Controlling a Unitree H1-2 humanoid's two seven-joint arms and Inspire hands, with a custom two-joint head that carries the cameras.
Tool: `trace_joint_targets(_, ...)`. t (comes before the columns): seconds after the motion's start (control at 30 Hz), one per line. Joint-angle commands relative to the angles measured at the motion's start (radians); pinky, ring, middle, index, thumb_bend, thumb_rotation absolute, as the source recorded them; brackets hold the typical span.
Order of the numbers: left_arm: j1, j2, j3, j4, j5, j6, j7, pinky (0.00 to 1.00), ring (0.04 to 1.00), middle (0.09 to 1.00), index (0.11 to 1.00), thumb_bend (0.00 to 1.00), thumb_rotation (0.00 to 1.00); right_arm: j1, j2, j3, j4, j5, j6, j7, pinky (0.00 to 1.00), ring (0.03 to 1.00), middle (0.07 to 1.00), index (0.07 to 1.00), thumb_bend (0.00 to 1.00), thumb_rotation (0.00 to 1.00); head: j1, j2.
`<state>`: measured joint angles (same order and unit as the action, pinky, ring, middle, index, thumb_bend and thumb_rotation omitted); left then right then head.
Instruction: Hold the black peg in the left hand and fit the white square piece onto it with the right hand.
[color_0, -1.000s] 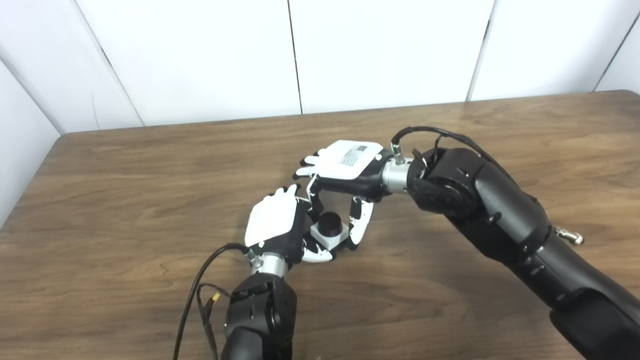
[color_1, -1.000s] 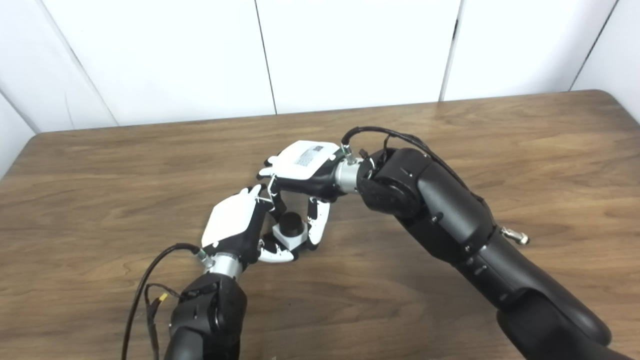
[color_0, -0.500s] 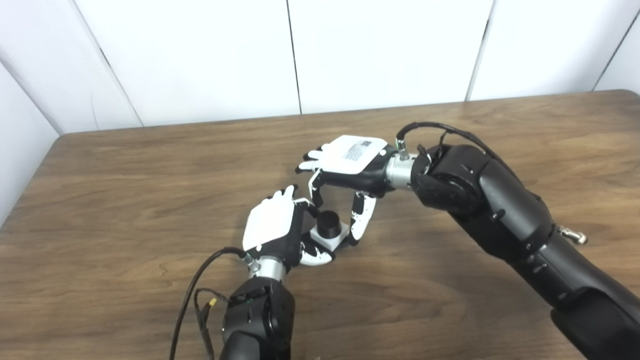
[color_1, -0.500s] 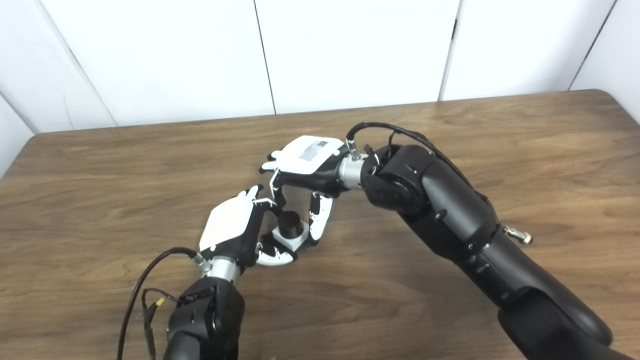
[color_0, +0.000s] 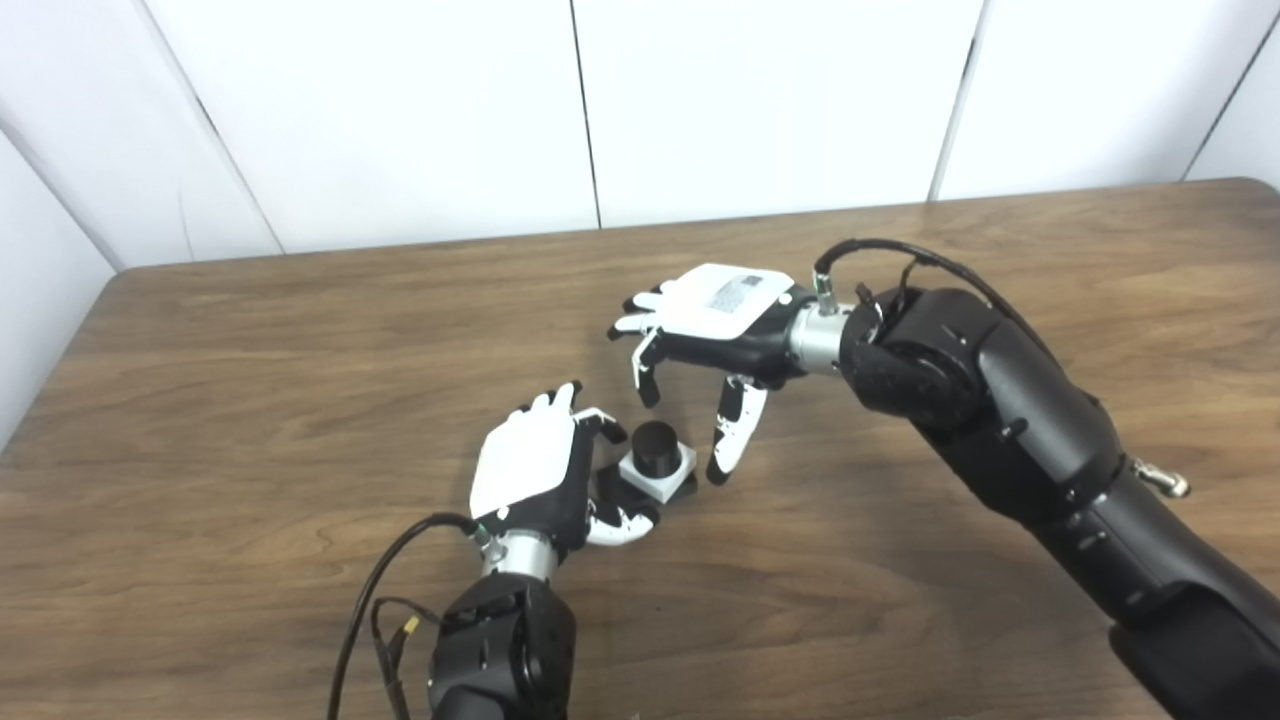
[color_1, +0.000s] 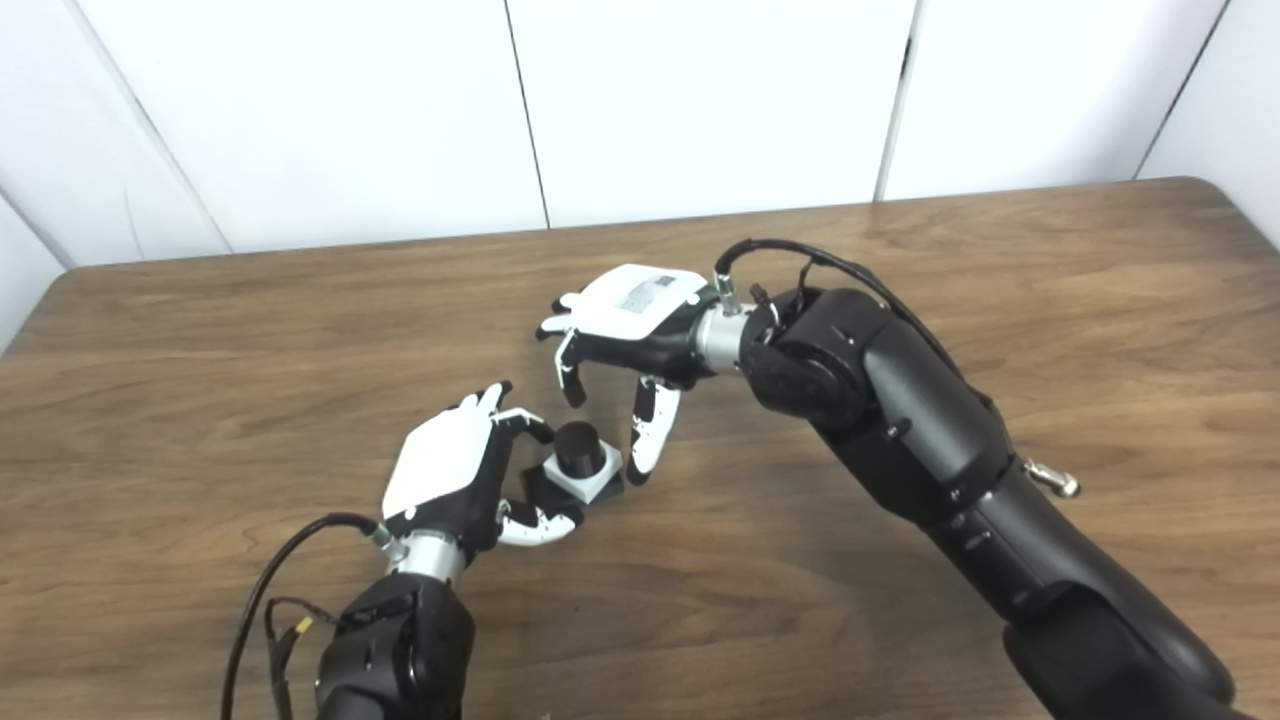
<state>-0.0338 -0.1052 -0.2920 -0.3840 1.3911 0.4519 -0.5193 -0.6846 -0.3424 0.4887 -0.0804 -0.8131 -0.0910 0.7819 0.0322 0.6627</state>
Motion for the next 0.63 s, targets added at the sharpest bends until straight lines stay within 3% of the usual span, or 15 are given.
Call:
trace_joint_targets(0.0,-0.013,0.005,0.008,-0.04,0.027,-0.011,0.008,1.0,1.0,1.0,0.708,0.91,0.14,-0.042,-0.011,-0.029,-0.028,0.013,0.011,-0.023,1.0,1.0,0.955,0.646,0.98,0.31,0.0,0.001)
trace_joint_targets(0.43,-0.001,0.015,0.067,-0.084,0.033,-0.008,-0.056,1.0,1.0,1.0,0.79,0.96,0.21,-0.018,-0.05,-0.084,-0.039,0.024,0.03,-0.024,1.0,1.0,0.956,0.661,0.97,0.32,-0.011,-0.003)
trace_joint_targets(0.6,0.012,0.037,0.096,-0.115,0.006,-0.022,-0.07,1.0,1.0,1.0,0.852,0.99,0.25,0.006,-0.055,-0.119,-0.056,0.032,0.089,-0.01,1.0,1.0,0.968,0.711,0.97,0.31,-0.02,-0.014)
